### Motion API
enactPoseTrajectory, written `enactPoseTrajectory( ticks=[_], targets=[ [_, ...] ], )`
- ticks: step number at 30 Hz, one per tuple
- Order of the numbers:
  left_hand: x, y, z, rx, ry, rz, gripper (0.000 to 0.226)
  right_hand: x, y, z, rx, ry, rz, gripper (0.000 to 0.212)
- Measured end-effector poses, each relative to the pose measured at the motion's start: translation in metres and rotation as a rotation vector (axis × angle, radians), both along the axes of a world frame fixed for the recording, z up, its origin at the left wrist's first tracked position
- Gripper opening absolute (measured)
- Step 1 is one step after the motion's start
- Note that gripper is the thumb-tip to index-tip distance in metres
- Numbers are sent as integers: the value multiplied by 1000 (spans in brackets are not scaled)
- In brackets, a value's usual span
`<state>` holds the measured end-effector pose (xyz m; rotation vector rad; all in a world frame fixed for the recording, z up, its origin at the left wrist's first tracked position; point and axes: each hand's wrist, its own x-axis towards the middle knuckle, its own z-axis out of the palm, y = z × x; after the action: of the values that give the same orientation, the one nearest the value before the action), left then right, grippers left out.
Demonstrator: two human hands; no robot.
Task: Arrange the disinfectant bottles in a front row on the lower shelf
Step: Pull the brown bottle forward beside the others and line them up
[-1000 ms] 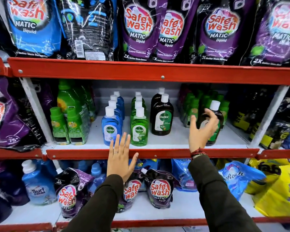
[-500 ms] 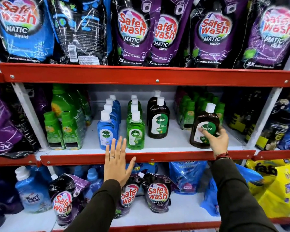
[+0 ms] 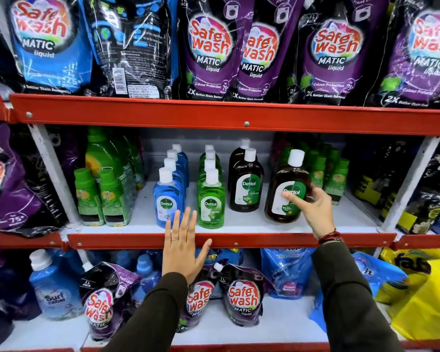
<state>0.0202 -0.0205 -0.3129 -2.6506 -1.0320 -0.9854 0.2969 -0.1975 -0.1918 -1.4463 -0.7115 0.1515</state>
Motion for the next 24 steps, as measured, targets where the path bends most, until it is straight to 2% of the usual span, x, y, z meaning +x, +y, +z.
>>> enactPoseTrajectory(
  ticks=[5,9,17,24],
  targets=[
    [-1,-1,1,-9,15,13,83,-20,24,-6,-57,-35,91,45],
    [-1,-1,2,-14,15,14,83,-29,38,-14,-84,-8,130,55],
    [0,-1,1,-10,17,23,83,-38,51,-21,-109,-15,138,46],
    [2,-3,2,-24,0,23,82,-43,52,-21,-90,-15,151,57]
  ],
)
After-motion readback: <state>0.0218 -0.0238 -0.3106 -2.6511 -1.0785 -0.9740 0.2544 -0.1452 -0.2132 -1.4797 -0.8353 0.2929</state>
